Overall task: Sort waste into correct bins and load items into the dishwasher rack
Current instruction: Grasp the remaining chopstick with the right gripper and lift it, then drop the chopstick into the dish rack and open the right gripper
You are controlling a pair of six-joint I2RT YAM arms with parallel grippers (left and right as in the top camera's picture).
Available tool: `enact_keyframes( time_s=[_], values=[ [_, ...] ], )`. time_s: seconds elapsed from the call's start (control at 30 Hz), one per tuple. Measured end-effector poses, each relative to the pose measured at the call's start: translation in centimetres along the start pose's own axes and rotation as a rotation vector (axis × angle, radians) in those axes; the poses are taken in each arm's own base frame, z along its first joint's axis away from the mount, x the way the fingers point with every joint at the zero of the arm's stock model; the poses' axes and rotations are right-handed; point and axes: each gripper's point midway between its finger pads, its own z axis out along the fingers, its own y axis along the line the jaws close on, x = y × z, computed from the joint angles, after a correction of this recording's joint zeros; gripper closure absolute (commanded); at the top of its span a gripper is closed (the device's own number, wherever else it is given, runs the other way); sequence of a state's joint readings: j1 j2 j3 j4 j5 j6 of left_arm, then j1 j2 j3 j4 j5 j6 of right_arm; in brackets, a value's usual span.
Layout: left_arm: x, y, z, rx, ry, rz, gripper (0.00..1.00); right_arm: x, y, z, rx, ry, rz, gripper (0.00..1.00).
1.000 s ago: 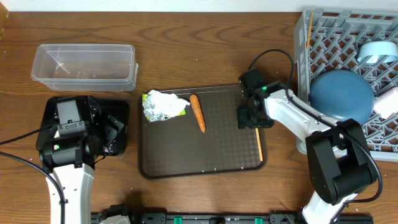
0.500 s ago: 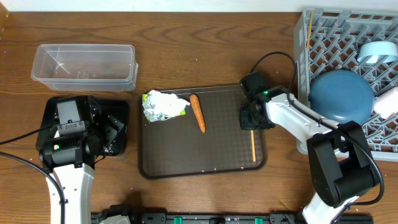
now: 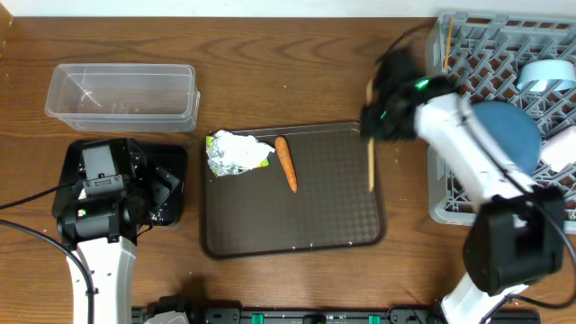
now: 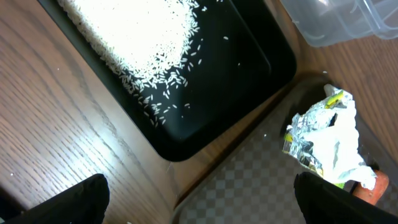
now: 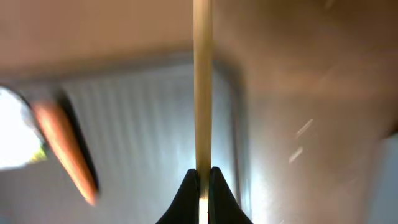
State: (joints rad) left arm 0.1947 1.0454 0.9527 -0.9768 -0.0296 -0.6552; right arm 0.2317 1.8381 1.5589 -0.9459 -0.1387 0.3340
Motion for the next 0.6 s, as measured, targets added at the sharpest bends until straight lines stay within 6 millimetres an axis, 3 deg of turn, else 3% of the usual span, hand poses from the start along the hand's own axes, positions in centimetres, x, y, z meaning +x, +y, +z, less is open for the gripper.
enact_keyframes(
  time_s=[0.13,0.23,0.4,0.6],
  values=[
    [0.0,0.0,0.0,0.000,0.000,0.000,0.02,-7.3,-3.4,-5.6,-0.010,-0.241,0.008,0.99],
    [0.0,0.0,0.0,0.000,0.000,0.000,0.02,-11.0,-6.7,-8.6,0.016,-0.386,0.011,0.99],
    [0.0,0.0,0.0,0.000,0.000,0.000,0.02,-14.0,-12.0,-10.8,0.082,-0.515,0.038,0.99],
    [0.0,0.0,0.0,0.000,0.000,0.000,0.02,-16.1,-14.8,-10.3,0.117,-0.578,0.048,0.97]
  ],
)
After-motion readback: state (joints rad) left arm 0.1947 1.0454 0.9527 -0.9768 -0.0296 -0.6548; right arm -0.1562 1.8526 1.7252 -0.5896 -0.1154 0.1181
